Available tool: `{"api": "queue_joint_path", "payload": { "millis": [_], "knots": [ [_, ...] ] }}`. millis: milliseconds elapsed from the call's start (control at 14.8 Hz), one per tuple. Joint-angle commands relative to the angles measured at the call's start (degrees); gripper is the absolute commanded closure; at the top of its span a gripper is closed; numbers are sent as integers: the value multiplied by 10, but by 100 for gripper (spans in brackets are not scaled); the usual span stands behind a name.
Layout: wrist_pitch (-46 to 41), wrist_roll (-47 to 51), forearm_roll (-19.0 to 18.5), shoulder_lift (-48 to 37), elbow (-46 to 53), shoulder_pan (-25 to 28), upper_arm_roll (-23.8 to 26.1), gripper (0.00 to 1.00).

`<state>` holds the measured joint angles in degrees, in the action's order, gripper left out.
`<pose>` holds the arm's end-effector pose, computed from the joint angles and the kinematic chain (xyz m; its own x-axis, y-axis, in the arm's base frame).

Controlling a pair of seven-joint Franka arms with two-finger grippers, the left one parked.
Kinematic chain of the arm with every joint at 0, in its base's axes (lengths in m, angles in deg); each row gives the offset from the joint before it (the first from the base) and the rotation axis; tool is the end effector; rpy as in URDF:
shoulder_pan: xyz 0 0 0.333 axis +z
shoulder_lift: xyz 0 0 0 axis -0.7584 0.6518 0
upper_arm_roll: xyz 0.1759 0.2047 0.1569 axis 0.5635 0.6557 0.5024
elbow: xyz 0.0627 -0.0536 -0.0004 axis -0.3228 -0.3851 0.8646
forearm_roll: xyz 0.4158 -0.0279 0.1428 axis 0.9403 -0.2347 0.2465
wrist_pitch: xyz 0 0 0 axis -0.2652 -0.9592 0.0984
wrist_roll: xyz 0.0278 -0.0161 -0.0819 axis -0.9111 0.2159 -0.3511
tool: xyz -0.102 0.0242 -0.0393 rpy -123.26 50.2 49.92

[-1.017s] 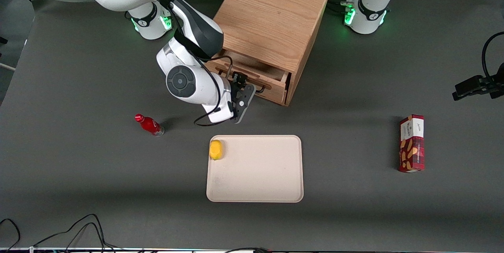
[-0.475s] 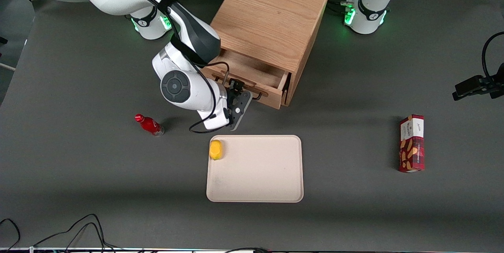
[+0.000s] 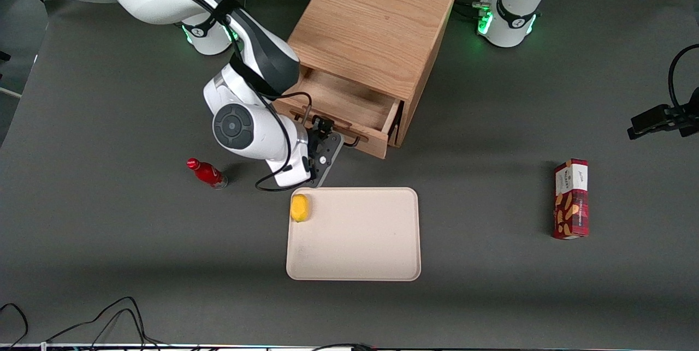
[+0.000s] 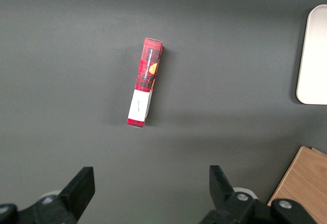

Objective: Open upper drawer
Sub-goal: 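Keep pulling the upper drawer further out with the right gripper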

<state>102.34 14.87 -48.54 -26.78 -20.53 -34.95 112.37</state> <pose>0.6180 0.4193 0.3628 0.5561 0.8255 0.0961 0.7980 -0.4980 -0.3393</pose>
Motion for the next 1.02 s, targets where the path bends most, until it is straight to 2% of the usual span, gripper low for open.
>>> {"api": "queue_joint_path", "payload": {
  "millis": [0, 949],
  "knots": [
    [-32, -24, -3, 10, 35, -4, 1, 0],
    [-30, -24, -7, 53, 77, -7, -3, 0]
  ]
}}
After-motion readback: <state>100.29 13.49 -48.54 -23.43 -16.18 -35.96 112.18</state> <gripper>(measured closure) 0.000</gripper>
